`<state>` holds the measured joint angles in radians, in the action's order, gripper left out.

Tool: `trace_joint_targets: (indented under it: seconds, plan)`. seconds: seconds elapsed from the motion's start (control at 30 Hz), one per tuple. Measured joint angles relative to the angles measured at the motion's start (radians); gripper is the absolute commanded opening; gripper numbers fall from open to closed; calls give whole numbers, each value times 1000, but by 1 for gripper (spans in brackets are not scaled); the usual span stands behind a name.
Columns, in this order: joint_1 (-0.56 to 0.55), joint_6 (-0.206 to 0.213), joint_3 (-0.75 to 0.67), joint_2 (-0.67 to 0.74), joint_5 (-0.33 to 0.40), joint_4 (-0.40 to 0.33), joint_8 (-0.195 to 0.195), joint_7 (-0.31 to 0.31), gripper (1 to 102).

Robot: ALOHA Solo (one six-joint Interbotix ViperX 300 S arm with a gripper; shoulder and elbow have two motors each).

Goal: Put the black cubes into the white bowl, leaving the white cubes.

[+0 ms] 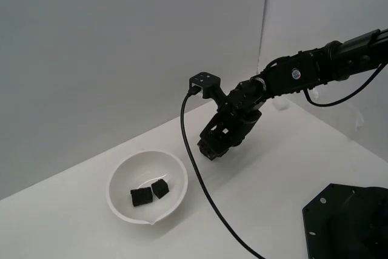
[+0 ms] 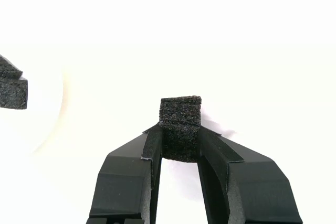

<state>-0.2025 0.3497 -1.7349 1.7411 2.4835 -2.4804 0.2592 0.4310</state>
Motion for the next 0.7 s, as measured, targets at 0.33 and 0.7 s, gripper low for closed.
trace_joint_targets:
  seconds: [0.33,0.7]
  plan:
    - [61,-35,-192,193,0,0,2,92,3]
    - [61,-35,-373,371,-11,11,-12,160,3]
